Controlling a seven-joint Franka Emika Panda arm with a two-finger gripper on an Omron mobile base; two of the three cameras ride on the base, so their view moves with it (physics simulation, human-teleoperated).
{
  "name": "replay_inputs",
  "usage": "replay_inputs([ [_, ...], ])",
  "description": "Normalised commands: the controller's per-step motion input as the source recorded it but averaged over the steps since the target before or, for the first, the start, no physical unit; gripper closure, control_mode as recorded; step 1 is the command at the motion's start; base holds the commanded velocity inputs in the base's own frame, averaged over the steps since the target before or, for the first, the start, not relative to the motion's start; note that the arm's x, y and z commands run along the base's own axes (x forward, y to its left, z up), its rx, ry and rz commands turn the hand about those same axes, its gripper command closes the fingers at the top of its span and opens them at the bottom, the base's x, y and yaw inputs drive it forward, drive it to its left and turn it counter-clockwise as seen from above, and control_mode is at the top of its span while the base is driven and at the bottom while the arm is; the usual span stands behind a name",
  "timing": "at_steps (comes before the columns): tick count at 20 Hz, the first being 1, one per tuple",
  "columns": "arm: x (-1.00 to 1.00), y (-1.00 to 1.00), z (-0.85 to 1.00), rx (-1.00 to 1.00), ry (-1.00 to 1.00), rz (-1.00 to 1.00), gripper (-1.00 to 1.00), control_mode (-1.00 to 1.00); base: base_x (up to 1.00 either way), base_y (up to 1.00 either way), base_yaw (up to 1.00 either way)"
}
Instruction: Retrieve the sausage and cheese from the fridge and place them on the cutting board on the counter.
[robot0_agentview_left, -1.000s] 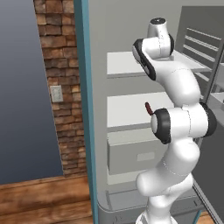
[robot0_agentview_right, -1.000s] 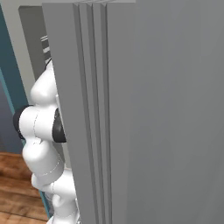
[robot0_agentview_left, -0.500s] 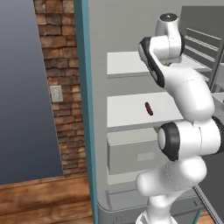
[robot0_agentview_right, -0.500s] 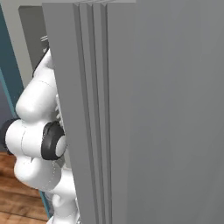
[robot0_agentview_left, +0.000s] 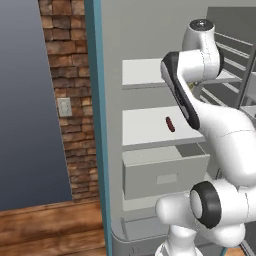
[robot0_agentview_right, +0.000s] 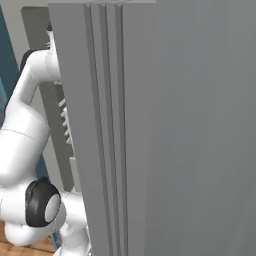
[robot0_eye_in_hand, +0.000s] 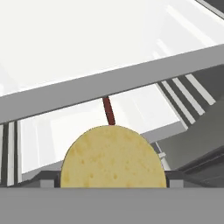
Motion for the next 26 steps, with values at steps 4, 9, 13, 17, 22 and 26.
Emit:
replay_inputs([
  [4,-0.96,0.44,0.02,0.0,-0.01,0.15,1.0,-1.0,0.0,0.0,0.0],
  [9,-1.0,0.16,0.04,0.0,0.0,0.12,1.0,-1.0,0.0,0.0,0.0],
  [13,-0.88,0.0,0.0,0.0,-0.01,0.02,1.0,-1.0,0.0,0.0,0.0],
  [17,-0.47,0.0,0.0,0.0,0.0,0.02,1.0,-1.0,0.0,0.0,0.0],
  [22,-0.45,0.0,0.0,0.0,0.0,0.0,1.0,-1.0,0.0,0.0,0.0],
  [26,-0.11,0.0,0.0,0.0,0.0,0.0,1.0,-1.0,0.0,0.0,0.0],
])
